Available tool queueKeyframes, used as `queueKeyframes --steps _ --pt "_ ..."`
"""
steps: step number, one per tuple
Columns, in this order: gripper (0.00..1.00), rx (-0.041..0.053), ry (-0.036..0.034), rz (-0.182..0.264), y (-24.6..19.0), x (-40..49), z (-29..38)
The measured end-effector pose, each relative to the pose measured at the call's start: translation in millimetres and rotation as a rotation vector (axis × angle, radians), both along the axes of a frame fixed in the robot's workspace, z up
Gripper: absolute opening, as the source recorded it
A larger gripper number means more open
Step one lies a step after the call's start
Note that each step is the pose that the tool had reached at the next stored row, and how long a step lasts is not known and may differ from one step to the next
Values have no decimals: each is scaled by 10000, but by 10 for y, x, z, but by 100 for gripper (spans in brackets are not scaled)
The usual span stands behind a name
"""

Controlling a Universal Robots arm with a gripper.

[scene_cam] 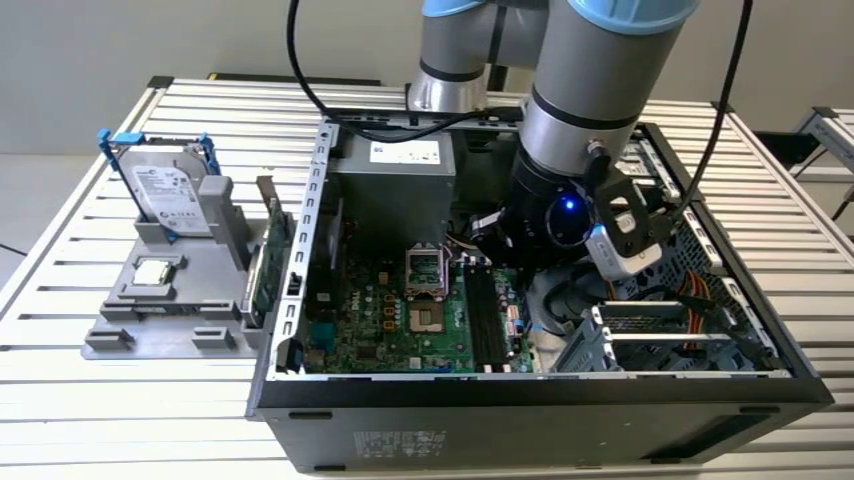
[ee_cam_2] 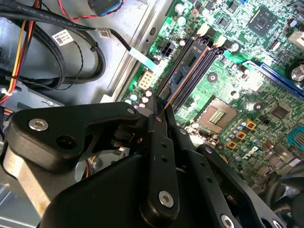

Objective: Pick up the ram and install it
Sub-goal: 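Insert the ram into the slot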

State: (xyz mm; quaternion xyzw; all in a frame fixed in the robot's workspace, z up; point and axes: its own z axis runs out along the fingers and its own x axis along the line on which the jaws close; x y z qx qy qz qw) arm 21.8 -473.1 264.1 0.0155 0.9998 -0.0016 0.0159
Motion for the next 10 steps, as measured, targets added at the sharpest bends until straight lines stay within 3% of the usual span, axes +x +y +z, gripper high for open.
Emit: queueKeyframes --steps 10 --pt "0 0 0 2 0 -19 -43"
